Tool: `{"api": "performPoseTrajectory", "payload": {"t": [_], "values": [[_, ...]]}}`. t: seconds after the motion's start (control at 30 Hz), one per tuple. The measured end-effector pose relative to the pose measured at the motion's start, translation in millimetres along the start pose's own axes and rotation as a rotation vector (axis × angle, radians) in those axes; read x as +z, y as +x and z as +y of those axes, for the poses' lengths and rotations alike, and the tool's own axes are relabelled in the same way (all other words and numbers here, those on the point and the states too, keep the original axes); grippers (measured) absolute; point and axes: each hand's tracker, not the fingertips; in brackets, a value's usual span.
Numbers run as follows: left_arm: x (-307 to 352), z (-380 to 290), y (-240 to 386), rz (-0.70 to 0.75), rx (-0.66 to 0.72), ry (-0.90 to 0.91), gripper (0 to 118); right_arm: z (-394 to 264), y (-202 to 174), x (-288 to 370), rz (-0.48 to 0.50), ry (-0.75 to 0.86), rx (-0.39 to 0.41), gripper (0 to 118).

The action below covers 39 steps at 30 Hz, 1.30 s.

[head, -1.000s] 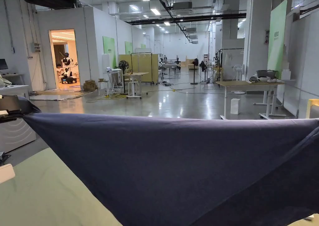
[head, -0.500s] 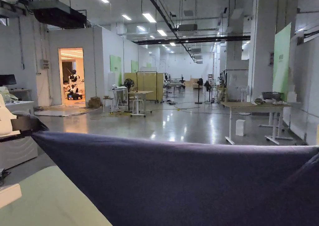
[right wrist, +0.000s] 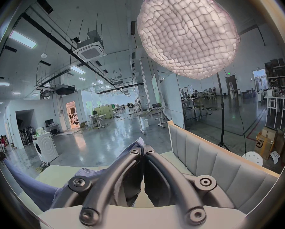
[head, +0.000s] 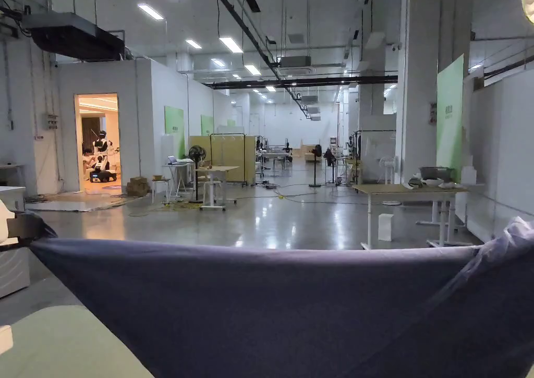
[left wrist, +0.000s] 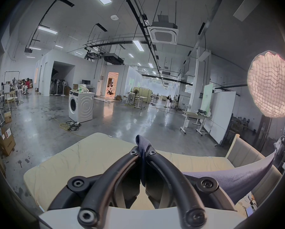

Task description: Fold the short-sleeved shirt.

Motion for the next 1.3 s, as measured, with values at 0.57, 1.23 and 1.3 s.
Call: {"api": "performPoseTrajectory", "payload": {"t": [0.57, 1.23, 1.3], "values": [[-75, -28, 3, 0.013, -0.002, -0.116, 5, -35, -37, -64, -0.088, -0.073, 0.139, 2], [44, -259, -60, -0.078, 0.062, -0.394, 5, -263, 73, 72, 0.093, -0.313, 0.122, 2], [64, -284, -71, -0.101, 0.100, -0.429, 5, -289, 83, 100, 0.078, -0.329, 0.108, 2]]}}
